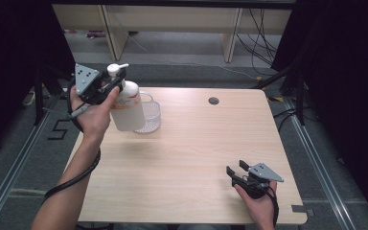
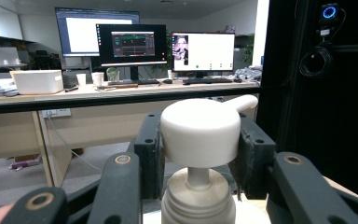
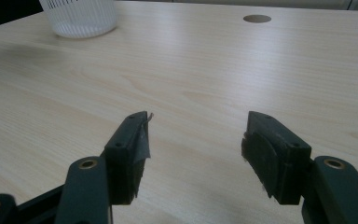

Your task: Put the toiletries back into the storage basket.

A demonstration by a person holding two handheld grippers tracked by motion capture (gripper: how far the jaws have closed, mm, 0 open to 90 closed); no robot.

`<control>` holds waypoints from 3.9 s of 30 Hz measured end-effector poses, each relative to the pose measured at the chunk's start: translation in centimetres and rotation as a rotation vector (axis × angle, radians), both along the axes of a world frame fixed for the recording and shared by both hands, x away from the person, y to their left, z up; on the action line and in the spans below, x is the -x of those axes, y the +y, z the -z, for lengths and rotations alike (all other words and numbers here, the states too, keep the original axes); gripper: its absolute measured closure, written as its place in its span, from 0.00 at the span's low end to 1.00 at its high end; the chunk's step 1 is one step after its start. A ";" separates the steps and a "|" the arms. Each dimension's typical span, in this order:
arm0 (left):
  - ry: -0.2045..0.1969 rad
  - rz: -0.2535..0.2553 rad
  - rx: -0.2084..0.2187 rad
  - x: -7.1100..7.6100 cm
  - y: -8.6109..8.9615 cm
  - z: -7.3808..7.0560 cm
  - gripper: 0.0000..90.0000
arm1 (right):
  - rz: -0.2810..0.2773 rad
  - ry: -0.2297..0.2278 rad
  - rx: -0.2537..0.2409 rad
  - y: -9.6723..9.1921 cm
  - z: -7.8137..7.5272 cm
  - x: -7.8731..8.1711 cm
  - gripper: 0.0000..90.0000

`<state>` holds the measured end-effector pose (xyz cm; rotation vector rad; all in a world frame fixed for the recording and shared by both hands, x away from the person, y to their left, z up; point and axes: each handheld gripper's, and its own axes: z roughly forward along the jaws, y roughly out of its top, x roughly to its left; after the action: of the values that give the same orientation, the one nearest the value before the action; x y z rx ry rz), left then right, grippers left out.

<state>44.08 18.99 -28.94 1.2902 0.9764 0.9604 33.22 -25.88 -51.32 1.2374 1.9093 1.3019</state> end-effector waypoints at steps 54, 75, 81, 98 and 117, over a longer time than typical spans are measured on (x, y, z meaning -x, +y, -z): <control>-0.011 0.021 -0.001 -2.0 -1.0 -1.8 0.66 | 0.012 0.030 -0.045 0.2 0.0 0.2 0.45; -0.025 0.070 -0.014 -3.6 -1.7 -1.8 0.66 | -0.002 0.009 -0.002 0.0 0.0 0.0 0.45; -0.020 0.067 -0.020 -4.1 -1.9 -1.7 0.65 | -0.001 0.008 -0.001 -0.1 0.0 0.0 0.45; -0.008 0.058 -0.019 -5.7 -2.1 -1.5 0.65 | -0.001 0.003 -0.001 0.0 0.0 0.0 0.45; 0.009 0.071 -0.031 -7.7 -2.2 -0.7 0.65 | -0.002 -0.001 0.002 0.0 0.0 0.0 0.45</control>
<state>51.80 16.77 -28.25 1.3474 0.9198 0.9181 33.22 -25.92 -51.33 1.2347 1.9112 1.3010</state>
